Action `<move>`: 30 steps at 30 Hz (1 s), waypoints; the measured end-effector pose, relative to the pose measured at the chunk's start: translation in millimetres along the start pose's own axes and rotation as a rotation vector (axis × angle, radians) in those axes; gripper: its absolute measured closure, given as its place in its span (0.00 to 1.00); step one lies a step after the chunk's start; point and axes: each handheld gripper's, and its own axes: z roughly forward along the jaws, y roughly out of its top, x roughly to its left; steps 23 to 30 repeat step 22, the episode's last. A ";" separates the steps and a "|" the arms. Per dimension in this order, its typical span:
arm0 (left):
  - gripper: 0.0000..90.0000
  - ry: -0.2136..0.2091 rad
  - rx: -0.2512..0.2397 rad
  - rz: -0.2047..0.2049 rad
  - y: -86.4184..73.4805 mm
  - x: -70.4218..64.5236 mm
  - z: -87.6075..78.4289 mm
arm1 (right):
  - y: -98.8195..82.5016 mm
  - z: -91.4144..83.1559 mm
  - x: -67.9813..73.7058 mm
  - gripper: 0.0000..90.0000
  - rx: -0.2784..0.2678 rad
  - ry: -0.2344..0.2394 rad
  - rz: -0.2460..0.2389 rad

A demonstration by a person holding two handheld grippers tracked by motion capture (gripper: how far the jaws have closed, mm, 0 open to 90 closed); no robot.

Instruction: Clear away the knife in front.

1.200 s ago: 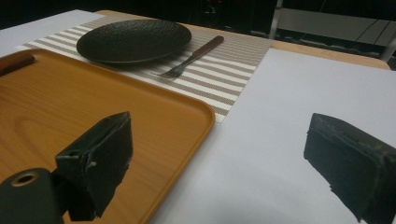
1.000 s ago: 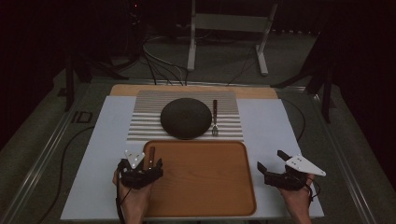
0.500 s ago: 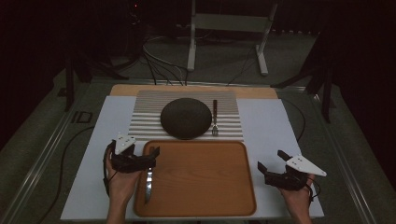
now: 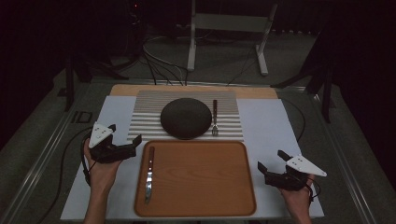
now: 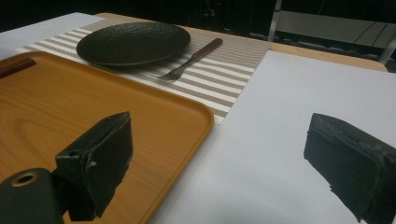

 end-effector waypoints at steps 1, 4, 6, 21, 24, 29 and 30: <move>0.00 0.001 -0.003 0.005 -0.4 2.0 0.2 | 0.0 -0.1 0.0 0.09 -0.001 0.000 0.000; 0.00 0.004 -0.013 0.015 -1.8 7.2 -0.1 | 0.0 -0.5 -0.2 0.09 -0.004 0.001 -0.003; 0.00 0.008 -0.029 0.006 -3.6 10.7 -1.2 | 0.1 -0.7 -0.4 0.09 -0.005 0.002 -0.004; 0.00 0.066 -0.056 -0.042 -10.7 31.0 -10.7 | -0.1 -2.0 0.5 0.09 -0.004 0.009 -0.011; 0.00 0.068 -0.055 -0.043 -11.3 31.5 -10.5 | -0.1 -1.7 0.5 0.09 -0.003 0.009 -0.013; 0.00 0.068 -0.055 -0.043 -11.3 31.5 -10.5 | -0.1 -1.7 0.5 0.09 -0.003 0.009 -0.013; 0.00 0.068 -0.055 -0.043 -11.3 31.5 -10.5 | -0.1 -1.7 0.5 0.09 -0.003 0.009 -0.013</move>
